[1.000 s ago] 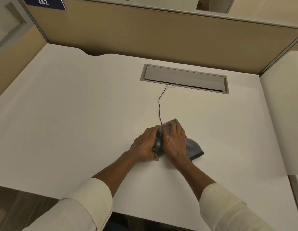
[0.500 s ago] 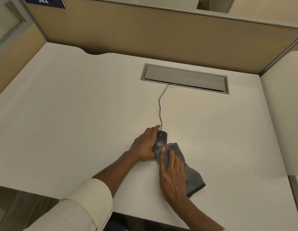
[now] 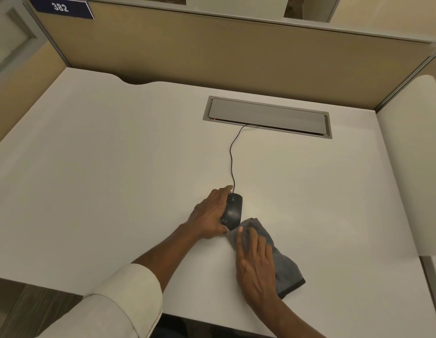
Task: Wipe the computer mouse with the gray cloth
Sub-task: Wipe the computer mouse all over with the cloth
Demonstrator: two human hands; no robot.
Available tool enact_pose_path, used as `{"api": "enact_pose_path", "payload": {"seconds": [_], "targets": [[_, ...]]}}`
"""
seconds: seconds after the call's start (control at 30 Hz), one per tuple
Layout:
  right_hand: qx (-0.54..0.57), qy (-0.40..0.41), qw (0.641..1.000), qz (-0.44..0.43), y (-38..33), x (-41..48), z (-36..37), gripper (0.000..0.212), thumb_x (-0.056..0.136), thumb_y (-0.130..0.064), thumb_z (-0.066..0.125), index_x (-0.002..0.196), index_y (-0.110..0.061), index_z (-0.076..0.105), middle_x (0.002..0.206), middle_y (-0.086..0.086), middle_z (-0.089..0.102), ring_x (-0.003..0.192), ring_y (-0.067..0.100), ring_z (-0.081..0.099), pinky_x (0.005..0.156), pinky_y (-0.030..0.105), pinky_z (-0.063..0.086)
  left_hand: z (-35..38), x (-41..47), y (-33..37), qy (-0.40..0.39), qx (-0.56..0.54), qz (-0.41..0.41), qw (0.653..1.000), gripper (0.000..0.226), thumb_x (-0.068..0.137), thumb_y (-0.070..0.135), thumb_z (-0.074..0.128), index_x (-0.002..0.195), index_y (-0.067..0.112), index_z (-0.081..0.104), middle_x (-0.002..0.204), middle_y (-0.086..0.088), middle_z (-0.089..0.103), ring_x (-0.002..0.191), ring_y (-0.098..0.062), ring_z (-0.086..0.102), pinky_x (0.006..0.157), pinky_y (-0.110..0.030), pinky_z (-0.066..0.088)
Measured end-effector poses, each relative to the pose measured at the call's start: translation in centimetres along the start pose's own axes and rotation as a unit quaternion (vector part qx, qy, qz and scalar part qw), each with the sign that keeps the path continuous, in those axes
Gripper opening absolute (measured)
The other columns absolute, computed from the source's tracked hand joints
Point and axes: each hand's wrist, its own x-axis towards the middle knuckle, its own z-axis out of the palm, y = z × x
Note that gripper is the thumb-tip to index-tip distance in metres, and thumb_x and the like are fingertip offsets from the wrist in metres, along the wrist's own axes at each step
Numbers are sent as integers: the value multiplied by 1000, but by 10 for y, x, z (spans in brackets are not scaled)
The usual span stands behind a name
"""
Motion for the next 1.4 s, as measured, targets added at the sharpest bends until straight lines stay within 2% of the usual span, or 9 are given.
{"api": "enact_pose_path", "payload": {"seconds": [0.23, 0.33, 0.47, 0.57, 0.8, 1.0, 1.17, 1.3, 1.4], "targets": [[163, 107, 978, 73, 26, 55, -29, 91, 63, 19, 52, 153, 5, 44, 134, 29, 52, 107, 43, 51, 86, 48, 51, 2, 0, -1, -4, -16, -13, 1000, 135, 57, 43, 96, 162, 35, 12, 155, 7, 38, 135, -25, 53, 101, -44, 53], [143, 109, 983, 27, 32, 92, -41, 85, 68, 14, 55, 150, -4, 48, 134, 24, 52, 111, 39, 50, 84, 43, 50, 1, 1, 0, -1, -10, -10, 1000, 133, 56, 45, 96, 159, 36, 13, 153, 6, 39, 134, -25, 53, 101, -44, 53], [130, 83, 987, -37, 27, 111, -37, 53, 91, -8, 63, 144, -11, 55, 130, 15, 54, 117, 32, 50, 94, 43, 51, 2, 2, -1, 8, -18, -3, 1000, 124, 56, 45, 96, 153, 40, 18, 146, 7, 44, 127, -25, 59, 97, -44, 57], [145, 81, 985, -38, 24, 104, -31, 53, 97, -17, 64, 149, -11, 53, 130, 15, 56, 120, 31, 51, 98, 43, 51, 2, 2, -1, 2, -14, -10, 1000, 133, 58, 47, 96, 161, 34, 13, 153, 4, 41, 132, -26, 57, 102, -45, 56], [174, 90, 980, 16, 11, 50, -15, 76, 74, 11, 59, 149, -1, 52, 126, 21, 59, 114, 37, 56, 90, 45, 56, 0, 2, 0, -8, 0, -11, 1000, 138, 59, 47, 96, 165, 32, 9, 157, 4, 38, 135, -27, 56, 102, -46, 55], [141, 73, 986, 45, -8, 11, -3, 77, 61, 14, 69, 138, 9, 61, 108, 26, 68, 97, 41, 68, 76, 48, 63, 0, 2, 0, -5, 10, 5, 1000, 135, 63, 46, 97, 167, 24, 13, 156, -2, 39, 136, -27, 53, 102, -46, 56], [191, 79, 978, 15, -2, -2, -9, 77, 67, 15, 68, 143, 3, 60, 120, 19, 67, 108, 38, 65, 77, 41, 62, 0, 0, 1, 6, 8, 9, 1000, 131, 66, 43, 95, 167, 25, 13, 155, 0, 40, 137, -25, 51, 100, -45, 57], [338, 68, 938, 40, 12, -11, -22, 61, 88, 8, 66, 146, -12, 61, 129, 6, 62, 119, 27, 58, 86, 38, 58, 0, -1, 1, -2, 11, 2, 1000, 138, 63, 43, 98, 168, 25, 10, 159, -2, 37, 139, -28, 52, 103, -47, 56], [511, 53, 850, 114, 28, -12, -36, 50, 91, 5, 67, 133, -23, 68, 123, -10, 71, 113, 12, 65, 89, 34, 56, 2, 1, -1, -4, 12, 6, 1000, 144, 60, 43, 99, 169, 24, 7, 163, -3, 35, 143, -28, 49, 106, -45, 54]]}}
